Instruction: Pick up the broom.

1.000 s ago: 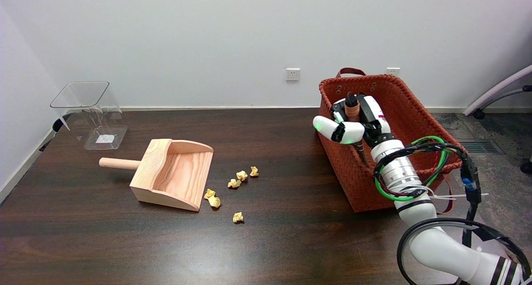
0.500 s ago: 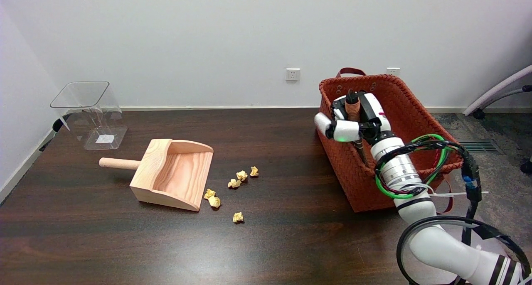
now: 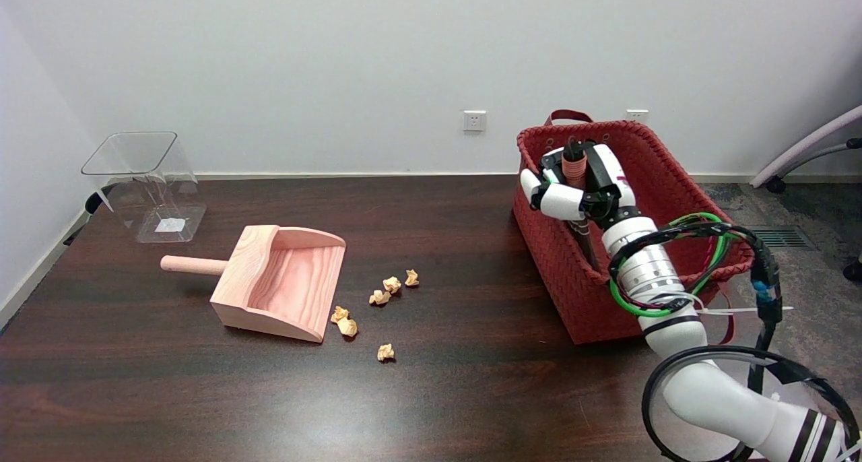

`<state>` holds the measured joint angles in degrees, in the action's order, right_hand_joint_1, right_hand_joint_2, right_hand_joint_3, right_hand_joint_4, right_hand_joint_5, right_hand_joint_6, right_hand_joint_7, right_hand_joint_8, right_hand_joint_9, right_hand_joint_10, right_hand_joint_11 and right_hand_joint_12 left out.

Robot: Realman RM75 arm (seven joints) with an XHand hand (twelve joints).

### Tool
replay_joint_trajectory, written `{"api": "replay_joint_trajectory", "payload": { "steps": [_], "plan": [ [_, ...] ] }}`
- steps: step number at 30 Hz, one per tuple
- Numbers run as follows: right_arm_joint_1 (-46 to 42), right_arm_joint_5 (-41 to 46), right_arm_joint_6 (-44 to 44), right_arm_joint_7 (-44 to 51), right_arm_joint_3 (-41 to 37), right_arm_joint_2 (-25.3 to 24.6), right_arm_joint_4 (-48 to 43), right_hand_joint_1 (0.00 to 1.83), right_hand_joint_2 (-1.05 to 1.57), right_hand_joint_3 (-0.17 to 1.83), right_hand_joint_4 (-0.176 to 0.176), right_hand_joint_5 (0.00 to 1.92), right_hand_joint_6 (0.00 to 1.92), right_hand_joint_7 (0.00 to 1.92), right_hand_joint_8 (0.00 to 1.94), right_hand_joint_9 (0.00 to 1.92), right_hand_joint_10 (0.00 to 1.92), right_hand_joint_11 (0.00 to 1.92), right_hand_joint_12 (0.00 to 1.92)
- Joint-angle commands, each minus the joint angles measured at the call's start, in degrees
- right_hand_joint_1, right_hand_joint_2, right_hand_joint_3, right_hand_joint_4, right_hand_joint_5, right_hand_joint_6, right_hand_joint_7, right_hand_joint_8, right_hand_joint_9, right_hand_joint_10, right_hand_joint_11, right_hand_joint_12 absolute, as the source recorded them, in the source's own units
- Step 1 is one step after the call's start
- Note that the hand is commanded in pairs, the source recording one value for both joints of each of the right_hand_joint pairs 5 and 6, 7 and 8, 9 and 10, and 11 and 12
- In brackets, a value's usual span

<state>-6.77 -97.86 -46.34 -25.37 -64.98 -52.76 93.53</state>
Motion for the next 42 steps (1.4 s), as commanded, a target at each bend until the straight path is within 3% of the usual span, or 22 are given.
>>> {"api": "replay_joint_trajectory", "payload": {
  "steps": [1, 8, 13, 18, 24, 32, 42],
  "plan": [
    [0.66, -0.47, 0.75, 1.55, -4.00, 0.00, 2.99, 1.27, 1.18, 0.73, 0.000, 1.92, 1.92, 1.92, 1.92, 1.92, 1.92, 1.92, 1.92],
    [1.81, -0.47, 1.61, 5.49, -5.96, 0.25, 5.55, 1.28, 1.18, 0.74, 0.000, 1.92, 1.92, 1.92, 1.92, 1.92, 1.92, 1.92, 1.92],
    [3.33, -0.47, 2.83, 8.70, -7.19, 0.57, 8.30, 1.30, 1.05, 0.84, 0.000, 1.92, 1.92, 1.92, 1.92, 1.92, 1.92, 1.92, 1.92],
    [6.12, -0.47, 3.79, 11.27, -7.07, 1.23, 10.34, 1.28, 0.73, 1.10, 0.000, 1.92, 1.92, 1.92, 1.92, 1.92, 1.92, 1.92, 1.92],
    [10.82, -0.47, 6.85, 14.33, -6.42, 2.03, 12.55, 1.26, 0.65, 1.19, 0.000, 1.92, 1.92, 1.92, 1.92, 1.92, 1.92, 1.92, 1.92],
    [19.13, -0.33, 11.53, 17.13, -3.91, 2.81, 13.49, 1.27, 0.69, 1.19, 0.000, 1.92, 1.92, 1.92, 1.92, 1.92, 1.92, 1.92, 1.92],
    [28.59, -0.47, 10.89, 17.13, 4.41, 1.40, 12.88, 1.27, 0.74, 1.16, 0.000, 1.92, 1.92, 1.92, 1.92, 1.92, 1.92, 1.92, 1.92]
  ]
}}
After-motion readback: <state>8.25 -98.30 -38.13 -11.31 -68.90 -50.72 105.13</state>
